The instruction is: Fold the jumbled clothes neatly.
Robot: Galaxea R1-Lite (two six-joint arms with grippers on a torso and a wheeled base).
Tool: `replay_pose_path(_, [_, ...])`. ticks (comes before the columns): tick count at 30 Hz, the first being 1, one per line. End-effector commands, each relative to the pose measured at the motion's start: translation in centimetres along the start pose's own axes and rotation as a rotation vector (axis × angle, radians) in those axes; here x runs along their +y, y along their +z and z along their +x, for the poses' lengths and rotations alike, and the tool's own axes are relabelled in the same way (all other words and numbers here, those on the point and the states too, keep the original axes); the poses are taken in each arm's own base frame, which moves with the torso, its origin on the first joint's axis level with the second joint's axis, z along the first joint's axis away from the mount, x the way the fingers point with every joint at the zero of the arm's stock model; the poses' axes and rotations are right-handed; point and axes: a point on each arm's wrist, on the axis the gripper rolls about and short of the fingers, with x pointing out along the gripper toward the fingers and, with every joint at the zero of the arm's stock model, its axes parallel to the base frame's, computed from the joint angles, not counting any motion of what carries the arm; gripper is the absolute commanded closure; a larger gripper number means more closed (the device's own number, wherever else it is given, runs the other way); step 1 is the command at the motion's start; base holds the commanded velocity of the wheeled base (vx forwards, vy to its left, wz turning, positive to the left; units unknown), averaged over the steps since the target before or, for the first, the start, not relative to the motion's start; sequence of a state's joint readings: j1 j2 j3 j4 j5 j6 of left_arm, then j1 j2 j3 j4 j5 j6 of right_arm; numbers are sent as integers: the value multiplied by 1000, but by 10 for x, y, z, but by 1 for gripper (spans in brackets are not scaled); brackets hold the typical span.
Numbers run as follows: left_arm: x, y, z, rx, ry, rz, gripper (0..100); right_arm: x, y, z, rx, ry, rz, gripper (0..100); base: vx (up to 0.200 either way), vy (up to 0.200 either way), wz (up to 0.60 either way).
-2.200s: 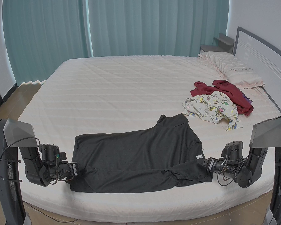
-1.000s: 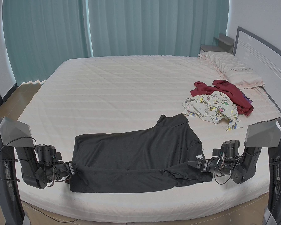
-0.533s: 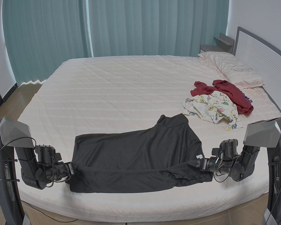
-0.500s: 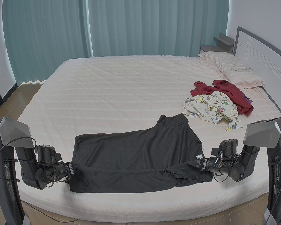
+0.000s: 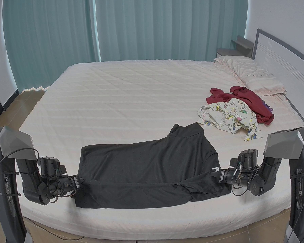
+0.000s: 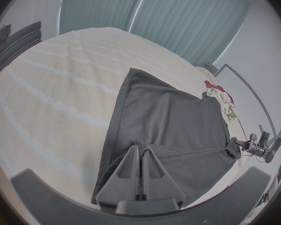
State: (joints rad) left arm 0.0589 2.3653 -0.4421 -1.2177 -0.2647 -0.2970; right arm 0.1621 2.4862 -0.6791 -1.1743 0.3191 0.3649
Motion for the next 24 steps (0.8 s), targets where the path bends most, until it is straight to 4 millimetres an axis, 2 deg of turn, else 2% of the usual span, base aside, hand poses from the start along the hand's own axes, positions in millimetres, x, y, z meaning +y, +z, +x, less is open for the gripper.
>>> replay_pose_path(1, [2, -1, -2, 1, 8, -6, 100, -3, 4, -7, -49, -2, 13, 100, 0, 0, 0])
replay_pose_path(8, [2, 6, -1, -81, 18, -43, 100, -11, 11, -18, -146, -1, 5, 100, 0, 0, 0])
replay_pose_path(14, [2, 6, -2, -94, 36, -42, 100, -6, 16, -19, -190, 15, -15, 100, 0, 0, 0])
replay_pose_path(22, [7, 0, 9, -73, 45, -40, 100, -1, 11, -12, -166, 25, -29, 100, 0, 0, 0])
replay_pose_path(24, [6, 1, 12, -77, 41, -39, 100, -3, 9, -5, -161, 23, -31, 100, 0, 0, 0])
